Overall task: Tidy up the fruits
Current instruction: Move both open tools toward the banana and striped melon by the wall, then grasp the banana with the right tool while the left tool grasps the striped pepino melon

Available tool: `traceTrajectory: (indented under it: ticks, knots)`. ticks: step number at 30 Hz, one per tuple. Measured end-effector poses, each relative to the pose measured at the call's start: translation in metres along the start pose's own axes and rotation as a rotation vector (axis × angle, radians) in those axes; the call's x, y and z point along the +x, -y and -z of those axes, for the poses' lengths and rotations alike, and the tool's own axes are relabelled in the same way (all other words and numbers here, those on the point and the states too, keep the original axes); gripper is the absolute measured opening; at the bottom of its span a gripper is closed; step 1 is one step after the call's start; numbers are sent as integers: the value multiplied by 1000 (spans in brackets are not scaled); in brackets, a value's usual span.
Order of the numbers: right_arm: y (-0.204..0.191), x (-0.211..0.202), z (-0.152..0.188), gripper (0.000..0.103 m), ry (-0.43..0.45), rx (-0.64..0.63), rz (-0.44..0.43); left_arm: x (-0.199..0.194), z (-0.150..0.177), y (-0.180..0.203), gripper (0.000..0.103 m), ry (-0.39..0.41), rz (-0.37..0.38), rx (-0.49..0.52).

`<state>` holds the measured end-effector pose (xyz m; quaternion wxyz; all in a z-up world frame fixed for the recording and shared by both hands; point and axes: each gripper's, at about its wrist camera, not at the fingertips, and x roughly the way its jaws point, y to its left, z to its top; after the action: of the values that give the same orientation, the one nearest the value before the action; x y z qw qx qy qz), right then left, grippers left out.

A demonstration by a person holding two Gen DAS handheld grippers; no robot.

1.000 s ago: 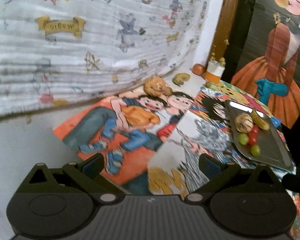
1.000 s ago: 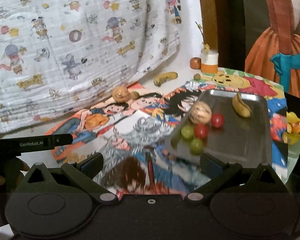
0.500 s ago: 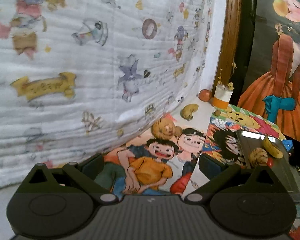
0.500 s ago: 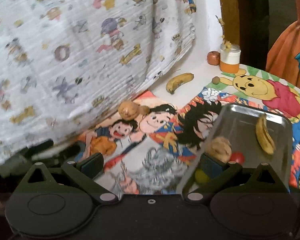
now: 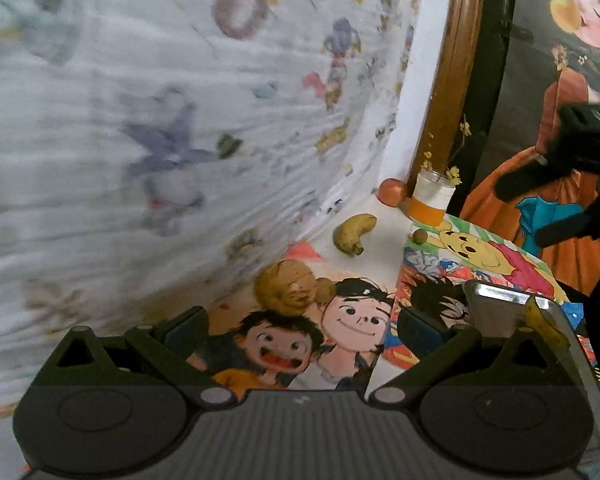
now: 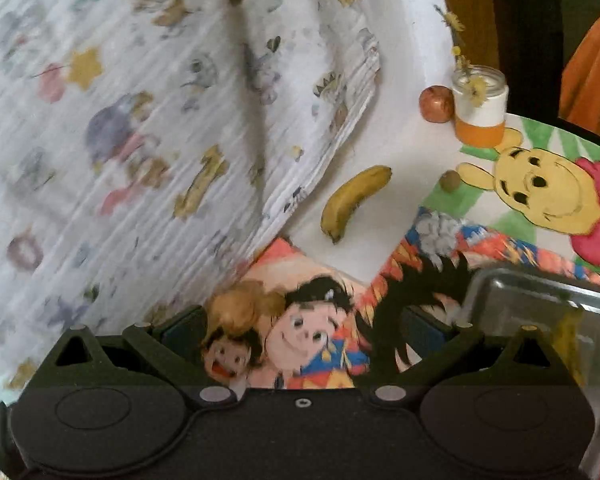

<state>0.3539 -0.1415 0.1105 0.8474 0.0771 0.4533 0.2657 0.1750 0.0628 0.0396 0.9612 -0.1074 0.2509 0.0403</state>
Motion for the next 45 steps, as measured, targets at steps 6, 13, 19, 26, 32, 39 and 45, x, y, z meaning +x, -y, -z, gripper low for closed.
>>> traceTrajectory:
  ticks: [6,13,19,26,32,39,45]
  knots:
    - [12,64,-18,97,14,9,-5,42,0,1,103,-32,3,-135]
    - [27,136,-40,86,18,34,42,78,1,6,103,-10,-44,-168]
    - [39,174,-57,80,40,65,41,100,6,-2,102,0,-78,-246]
    - [42,209,-63,74,44,54,52,117,12,-6,93,20,-92,-304]
    - [32,224,-66,70,83,-15,114,121,16,-14,85,56,-99,-358]
    - [27,232,-66,61,114,-38,177,126,13,-18,76,59,-116,-382]
    - [27,231,-66,60,118,-37,176,125,14,-21,68,63,-118,-406]
